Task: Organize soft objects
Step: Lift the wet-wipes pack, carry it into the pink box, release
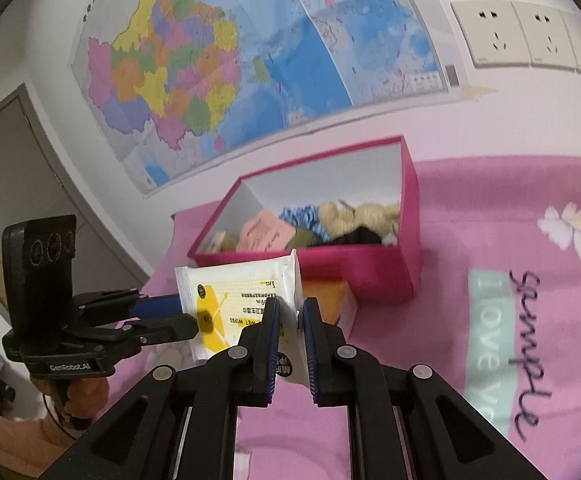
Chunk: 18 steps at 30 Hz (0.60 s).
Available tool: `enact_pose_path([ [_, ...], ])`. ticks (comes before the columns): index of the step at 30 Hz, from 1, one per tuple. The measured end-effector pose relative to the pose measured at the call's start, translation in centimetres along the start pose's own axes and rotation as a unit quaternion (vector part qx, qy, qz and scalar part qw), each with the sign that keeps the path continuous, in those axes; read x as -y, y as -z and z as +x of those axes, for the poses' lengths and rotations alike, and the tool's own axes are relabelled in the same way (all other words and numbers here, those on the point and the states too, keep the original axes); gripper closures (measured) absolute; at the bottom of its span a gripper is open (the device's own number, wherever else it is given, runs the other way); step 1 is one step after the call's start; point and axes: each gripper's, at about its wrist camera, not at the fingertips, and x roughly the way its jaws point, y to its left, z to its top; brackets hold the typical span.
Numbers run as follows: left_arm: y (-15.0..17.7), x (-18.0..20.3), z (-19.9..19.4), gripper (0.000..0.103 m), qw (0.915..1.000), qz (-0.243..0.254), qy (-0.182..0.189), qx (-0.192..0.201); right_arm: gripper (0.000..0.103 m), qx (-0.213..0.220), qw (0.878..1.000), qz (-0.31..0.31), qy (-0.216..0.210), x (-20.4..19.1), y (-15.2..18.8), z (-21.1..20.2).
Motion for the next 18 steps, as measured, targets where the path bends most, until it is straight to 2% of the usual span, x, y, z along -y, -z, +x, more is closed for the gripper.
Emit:
enact_pose_path([
  [18, -5.9, -2.0, 1.7, 0.065, 0.9987, -0.004, -0.049, 0.012, 0.092, 0.023, 1.0, 0.014, -0.01, 2.0, -6.2, 3.6],
])
